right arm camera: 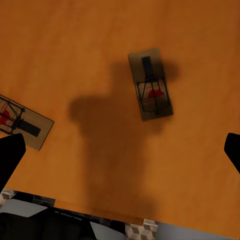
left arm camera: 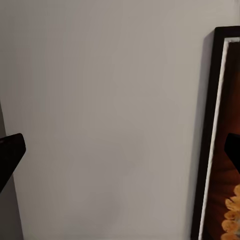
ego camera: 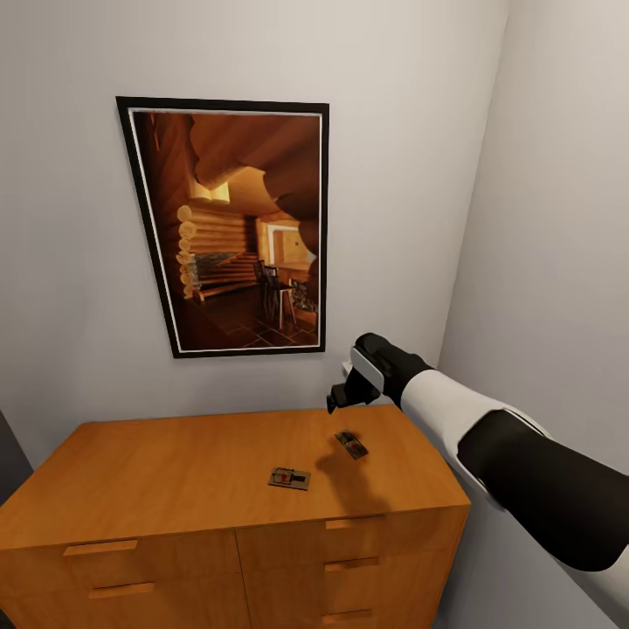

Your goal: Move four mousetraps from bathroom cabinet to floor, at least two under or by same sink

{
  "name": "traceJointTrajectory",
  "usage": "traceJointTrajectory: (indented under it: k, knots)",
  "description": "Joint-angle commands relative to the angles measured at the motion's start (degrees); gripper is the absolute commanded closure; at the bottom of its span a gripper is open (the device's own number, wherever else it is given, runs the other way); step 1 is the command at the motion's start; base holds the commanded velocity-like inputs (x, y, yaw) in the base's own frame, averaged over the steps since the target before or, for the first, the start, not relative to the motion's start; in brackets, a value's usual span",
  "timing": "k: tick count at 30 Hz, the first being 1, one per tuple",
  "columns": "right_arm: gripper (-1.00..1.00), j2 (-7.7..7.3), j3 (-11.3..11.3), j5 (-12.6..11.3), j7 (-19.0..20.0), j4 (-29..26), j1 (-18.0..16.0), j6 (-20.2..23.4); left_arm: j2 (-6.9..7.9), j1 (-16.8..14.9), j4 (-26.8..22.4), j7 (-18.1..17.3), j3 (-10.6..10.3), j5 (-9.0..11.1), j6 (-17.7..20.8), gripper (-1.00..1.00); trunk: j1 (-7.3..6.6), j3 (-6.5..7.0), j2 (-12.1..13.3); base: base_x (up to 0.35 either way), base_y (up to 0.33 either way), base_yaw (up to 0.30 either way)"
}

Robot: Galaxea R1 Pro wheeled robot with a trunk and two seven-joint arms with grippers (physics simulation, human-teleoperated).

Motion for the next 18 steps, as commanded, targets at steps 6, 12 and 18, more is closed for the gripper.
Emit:
traceJointTrajectory:
  k: [6, 12, 18]
  knots:
    - [-1.0, 0.0, 0.2, -0.4, -0.1, 0.0, 0.0, 0.1, 0.13, -0.1, 0.0, 0.3, -0.2, 0.5, 0.2, -1.0, 0.03, -0.04, 0.0, 0.0, 0.0, 0.0]
    - [-1.0, 0.0, 0.2, -0.4, 0.0, -0.1, 0.0, 0.1, 0.15, -0.1, 0.0, 0.2, -0.3, 0.5, 0.2, -1.0, 0.03, -0.04, 0.0, 0.0, 0.0, 0.0]
    - [-1.0, -0.05, 0.1, -0.4, 0.0, -0.1, -0.1, 0.1, 0.16, -0.1, 0.0, 0.1, -0.2, 0.6, 0.2, -1.0, 0.03, -0.04, 0.0, 0.0, 0.0, 0.0]
